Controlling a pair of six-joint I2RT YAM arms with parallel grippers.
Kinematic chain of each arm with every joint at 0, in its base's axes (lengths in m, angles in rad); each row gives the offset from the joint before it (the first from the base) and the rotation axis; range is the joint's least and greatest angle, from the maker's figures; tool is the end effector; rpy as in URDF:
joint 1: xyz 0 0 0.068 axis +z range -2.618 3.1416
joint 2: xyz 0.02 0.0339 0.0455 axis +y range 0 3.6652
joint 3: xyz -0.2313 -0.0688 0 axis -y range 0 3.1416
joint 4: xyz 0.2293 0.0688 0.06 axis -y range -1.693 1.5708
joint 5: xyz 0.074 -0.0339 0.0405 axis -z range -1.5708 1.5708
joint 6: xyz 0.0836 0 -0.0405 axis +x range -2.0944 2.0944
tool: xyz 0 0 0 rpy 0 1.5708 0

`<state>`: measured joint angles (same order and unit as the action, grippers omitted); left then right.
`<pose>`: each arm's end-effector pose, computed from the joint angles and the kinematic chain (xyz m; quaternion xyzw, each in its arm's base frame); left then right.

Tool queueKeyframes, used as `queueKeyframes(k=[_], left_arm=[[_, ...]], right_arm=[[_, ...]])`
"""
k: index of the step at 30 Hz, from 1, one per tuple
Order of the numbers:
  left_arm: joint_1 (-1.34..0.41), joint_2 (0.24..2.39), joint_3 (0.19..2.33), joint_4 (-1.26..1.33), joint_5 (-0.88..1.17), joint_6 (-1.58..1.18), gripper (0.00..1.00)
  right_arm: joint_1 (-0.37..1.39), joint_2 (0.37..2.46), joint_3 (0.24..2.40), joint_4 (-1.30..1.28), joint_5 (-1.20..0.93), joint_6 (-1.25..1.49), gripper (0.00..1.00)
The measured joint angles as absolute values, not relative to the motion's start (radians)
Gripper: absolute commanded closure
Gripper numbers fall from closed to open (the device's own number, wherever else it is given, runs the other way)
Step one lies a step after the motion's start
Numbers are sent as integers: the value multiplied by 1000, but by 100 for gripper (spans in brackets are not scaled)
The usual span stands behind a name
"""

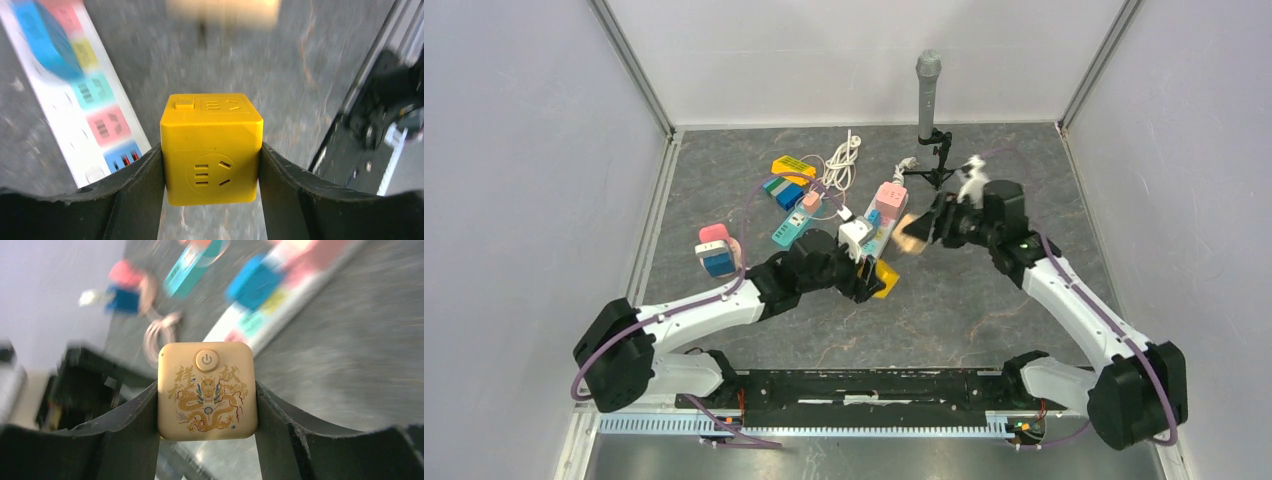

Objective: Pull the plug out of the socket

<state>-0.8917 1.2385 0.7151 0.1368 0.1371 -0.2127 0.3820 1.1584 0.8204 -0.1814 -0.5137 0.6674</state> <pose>0.1911 -0.2549 0.2104 0.3117 0.7678 -0.3405 0.4442 0.2547 0.1466 0.2331 -0.0072 0.8462 0.4333 0.3100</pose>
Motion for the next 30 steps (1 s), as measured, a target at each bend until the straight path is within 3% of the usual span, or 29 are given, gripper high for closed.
queueKeyframes(k=[5,11,15,21,25,27,30], left_arm=[[-932,1325,715,-38,192,-213,98],[-966,1378,720,-86,208,-220,96],[-966,1421,790,-65,221,-250,81],[-989,1535,858,7,246,-279,74],[-999,1613,865,12,258,-286,60],[-999,1631,885,14,267,-289,52],[-999,1644,900,9,274,-290,38]], right_arm=[[208,1094,769,-144,-300,583,100],[201,1081,739,-154,-225,492,100],[200,1080,718,-154,-228,476,100],[200,1083,625,-152,-274,472,98],[200,1110,565,-151,-313,473,92],[200,1131,542,-151,-328,473,88],[200,1163,519,-147,-345,473,70]])
